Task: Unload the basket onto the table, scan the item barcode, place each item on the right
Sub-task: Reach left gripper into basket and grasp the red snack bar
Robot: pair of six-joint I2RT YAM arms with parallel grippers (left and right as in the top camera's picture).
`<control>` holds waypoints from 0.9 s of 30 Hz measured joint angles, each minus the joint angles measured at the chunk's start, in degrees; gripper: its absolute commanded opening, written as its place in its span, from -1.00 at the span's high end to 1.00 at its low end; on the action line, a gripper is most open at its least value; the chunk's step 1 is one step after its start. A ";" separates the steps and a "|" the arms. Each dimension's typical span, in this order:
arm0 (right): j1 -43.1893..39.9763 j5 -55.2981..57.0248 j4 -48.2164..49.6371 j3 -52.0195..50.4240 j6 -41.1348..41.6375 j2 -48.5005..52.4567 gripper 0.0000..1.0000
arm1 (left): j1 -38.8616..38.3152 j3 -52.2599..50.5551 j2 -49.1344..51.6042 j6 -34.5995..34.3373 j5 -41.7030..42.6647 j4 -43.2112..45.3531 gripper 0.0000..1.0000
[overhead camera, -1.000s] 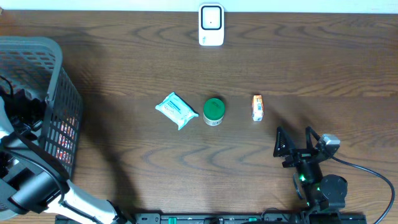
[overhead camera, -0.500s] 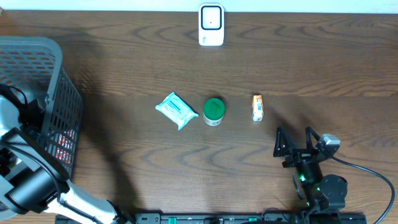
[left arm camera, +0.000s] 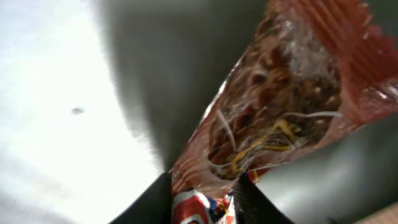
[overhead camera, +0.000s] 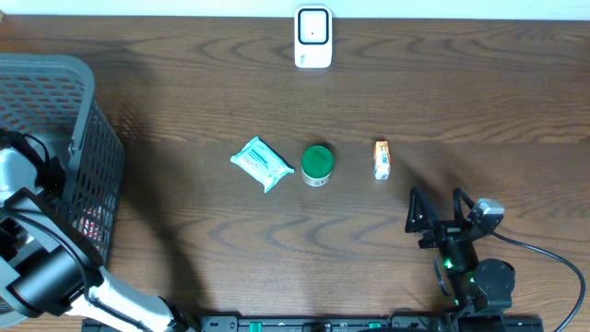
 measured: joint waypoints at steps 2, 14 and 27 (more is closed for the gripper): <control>0.00 0.00 0.00 0.00 -0.02 0.00 -0.98 | -0.04 0.13 0.00 -1.86 -1.75 -0.11 0.85; 0.00 -0.02 0.00 0.00 0.00 0.00 -0.98 | -0.02 14.51 -2.82 -7.89 -6.91 -8.57 0.85; 0.00 -0.02 0.00 0.00 -0.02 0.00 -0.99 | -4.26 34.45 -34.38 -19.50 15.17 -8.61 0.86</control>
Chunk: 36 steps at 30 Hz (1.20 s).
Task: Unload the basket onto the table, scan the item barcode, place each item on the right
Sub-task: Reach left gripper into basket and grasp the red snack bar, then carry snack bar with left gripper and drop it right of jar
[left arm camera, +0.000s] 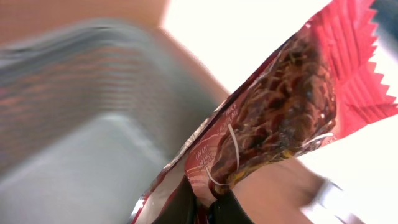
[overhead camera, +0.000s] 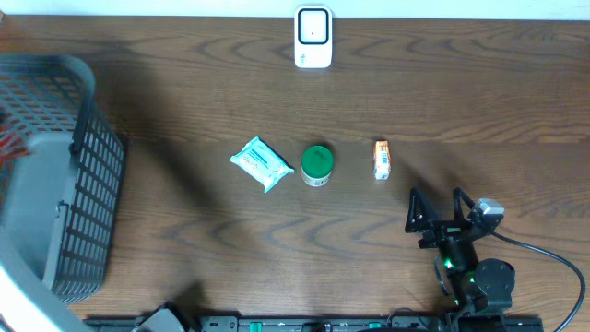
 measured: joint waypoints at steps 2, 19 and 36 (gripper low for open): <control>0.00 0.02 0.00 0.00 0.00 0.00 -0.99 | -5.79 0.17 -3.54 -0.37 4.17 -1.68 0.85; 0.00 0.02 0.00 0.00 0.00 0.00 -0.99 | -60.81 -28.57 5.14 0.57 3.10 11.91 0.85; 0.00 0.00 -0.02 0.00 0.00 0.00 -0.99 | -78.44 -30.27 30.34 -17.49 -1.90 32.89 0.85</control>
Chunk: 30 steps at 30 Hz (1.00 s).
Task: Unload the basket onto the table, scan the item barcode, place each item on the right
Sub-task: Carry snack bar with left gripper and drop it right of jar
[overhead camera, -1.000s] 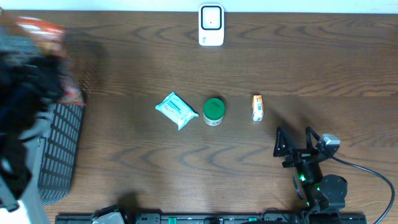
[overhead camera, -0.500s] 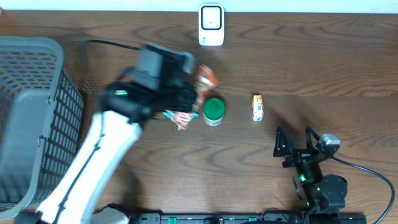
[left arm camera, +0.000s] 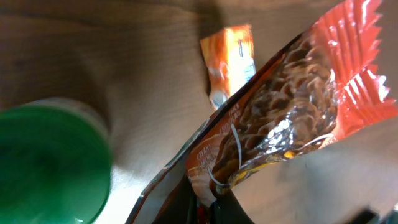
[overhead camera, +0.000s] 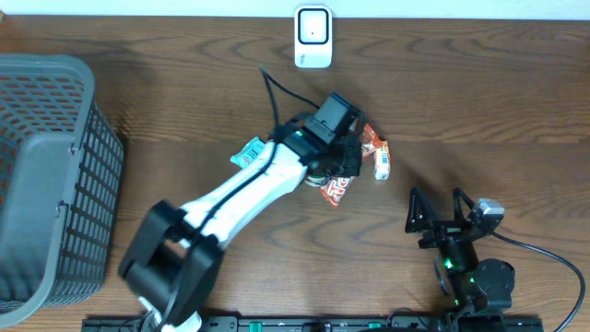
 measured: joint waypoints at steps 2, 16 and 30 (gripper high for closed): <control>0.00 0.02 0.02 0.00 0.00 0.00 -0.99 | -0.94 0.00 1.97 -2.95 -0.26 1.90 0.85; 0.00 0.02 0.02 0.00 0.02 0.00 -0.98 | -7.67 -0.02 -3.17 -4.52 -14.91 1.92 -0.64; 0.00 0.02 0.02 0.00 0.00 0.00 -0.99 | 8.28 14.82 -36.87 41.48 -55.01 18.18 -0.65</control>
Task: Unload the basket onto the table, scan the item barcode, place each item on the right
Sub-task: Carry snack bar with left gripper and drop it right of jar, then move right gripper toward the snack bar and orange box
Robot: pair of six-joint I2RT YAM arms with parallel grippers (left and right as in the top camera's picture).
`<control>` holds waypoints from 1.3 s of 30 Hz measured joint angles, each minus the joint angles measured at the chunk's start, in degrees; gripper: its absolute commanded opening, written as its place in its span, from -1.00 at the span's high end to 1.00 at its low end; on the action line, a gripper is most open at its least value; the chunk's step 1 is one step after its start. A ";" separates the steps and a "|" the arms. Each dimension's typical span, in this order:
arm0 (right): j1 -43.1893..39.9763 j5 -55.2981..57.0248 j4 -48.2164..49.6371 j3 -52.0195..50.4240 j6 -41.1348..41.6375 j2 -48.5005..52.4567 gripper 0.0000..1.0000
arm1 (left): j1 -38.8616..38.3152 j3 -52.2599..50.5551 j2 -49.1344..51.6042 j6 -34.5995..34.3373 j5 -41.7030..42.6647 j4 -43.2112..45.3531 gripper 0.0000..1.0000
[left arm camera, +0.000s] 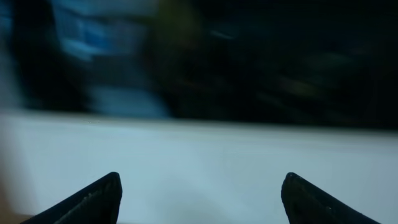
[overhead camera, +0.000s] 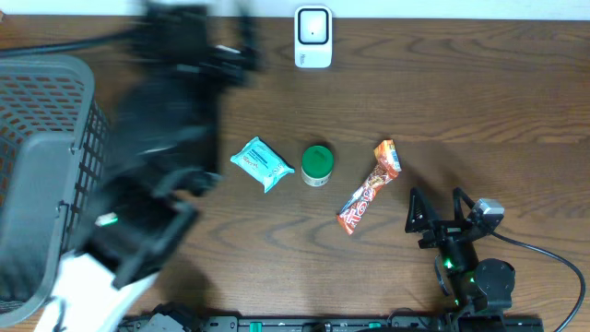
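A red snack packet (overhead camera: 368, 190) lies slantwise on the table, right of a green-lidded jar (overhead camera: 317, 164) and free of both grippers. The white scanner (overhead camera: 313, 37) stands at the back edge. My left arm is a blur over the back left of the table, its gripper (overhead camera: 226, 51) near the top. In the left wrist view that gripper (left arm camera: 202, 180) is open, its fingers (left arm camera: 99, 196) wide apart with nothing between them. My right gripper (overhead camera: 434, 205) rests open at the front right.
A grey mesh basket (overhead camera: 46, 175) fills the left side. A teal wipes pack (overhead camera: 262, 163) lies left of the jar. The left wrist view is blurred, showing only a pale band under darkness.
My left gripper has let go of the red snack packet, which now lies right of the jar. The left arm has moved from the table's middle to the back left. The right arm has not moved.
My left gripper was shut on the red snack packet by the basket, and still held it there a moment later. Then it held the packet over the jar and a small orange box. Now the packet lies on the table and the gripper is open.
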 measured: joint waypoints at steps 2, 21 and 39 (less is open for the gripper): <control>0.00 0.00 0.00 0.00 0.02 0.00 -0.99 | 3.89 3.26 -0.15 6.14 -4.76 0.00 -0.65; -2.19 -26.95 0.70 0.00 12.28 5.38 -0.98 | 11.02 0.70 -16.15 13.81 -13.84 -7.82 -0.65; -31.26 -70.88 20.00 0.00 7.82 41.22 -0.98 | 20.44 -7.69 -22.47 13.03 -10.16 -6.05 -0.65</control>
